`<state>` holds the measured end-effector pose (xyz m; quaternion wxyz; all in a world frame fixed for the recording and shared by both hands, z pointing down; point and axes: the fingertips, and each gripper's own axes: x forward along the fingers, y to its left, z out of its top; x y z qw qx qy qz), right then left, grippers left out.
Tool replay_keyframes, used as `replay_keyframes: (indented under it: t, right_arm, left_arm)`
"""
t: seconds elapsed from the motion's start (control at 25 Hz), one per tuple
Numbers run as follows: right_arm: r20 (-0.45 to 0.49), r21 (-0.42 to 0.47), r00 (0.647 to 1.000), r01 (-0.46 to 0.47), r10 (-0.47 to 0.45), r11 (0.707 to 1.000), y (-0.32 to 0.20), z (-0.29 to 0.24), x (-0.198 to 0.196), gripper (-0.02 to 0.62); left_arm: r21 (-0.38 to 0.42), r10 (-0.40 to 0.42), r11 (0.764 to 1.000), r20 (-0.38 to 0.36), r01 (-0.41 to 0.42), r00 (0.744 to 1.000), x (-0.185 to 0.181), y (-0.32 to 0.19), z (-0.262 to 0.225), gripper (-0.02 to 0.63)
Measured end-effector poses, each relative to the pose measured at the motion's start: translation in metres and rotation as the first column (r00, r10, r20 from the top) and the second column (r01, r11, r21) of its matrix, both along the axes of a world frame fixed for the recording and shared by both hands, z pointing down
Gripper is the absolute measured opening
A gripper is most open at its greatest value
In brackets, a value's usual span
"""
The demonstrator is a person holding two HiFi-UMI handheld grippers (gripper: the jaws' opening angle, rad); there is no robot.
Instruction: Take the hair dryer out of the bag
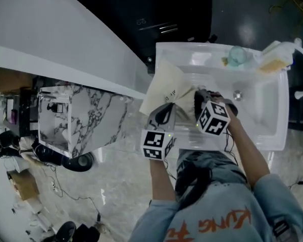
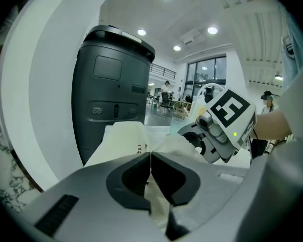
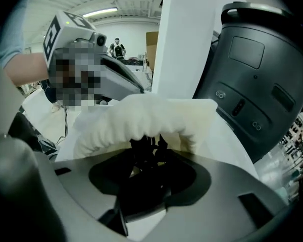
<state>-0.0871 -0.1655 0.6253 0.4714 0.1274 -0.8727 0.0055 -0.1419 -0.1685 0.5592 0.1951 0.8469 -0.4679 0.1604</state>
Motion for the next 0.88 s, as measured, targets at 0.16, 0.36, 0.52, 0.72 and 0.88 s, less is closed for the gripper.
replay_keyframes:
  t: [0.16,0.36,0.52,0.72,0.88]
  right_arm:
    - [-0.102,-0.079,0.994,0.028,-0.036,0.996,0.006,0.006,0.005,0.247]
    - [-0.214,-0.073,0.972,0.086,-0.100,0.994,0.004,0.021,0.002,0.253]
    - [-0.271,-0.104,0.953,0.114,-0.139,0.988,0.003,0.024,-0.002,0.258]
    - [-0.351,-0.155,0.919,0.133,-0.181,0.979,0.001,0.027,-0.003,0.259]
    - [-0.370,-0.168,0.909,0.136,-0.190,0.976,0.001,0.028,-0.004,0.250]
  left_arm:
    - [0.020,0.000,1.000,-0.042,0.001,0.999,-0.004,-0.001,-0.003,0.008]
    - [0.028,-0.009,1.000,-0.078,0.012,0.997,-0.006,0.000,-0.002,0.008]
    - [0.028,-0.022,0.999,-0.122,0.026,0.992,-0.009,-0.001,-0.004,0.008]
    - [0.027,-0.035,0.999,-0.150,0.040,0.988,-0.010,-0.002,-0.001,0.008]
    - [0.005,-0.038,0.999,-0.165,0.040,0.986,-0.011,0.001,0.002,0.008]
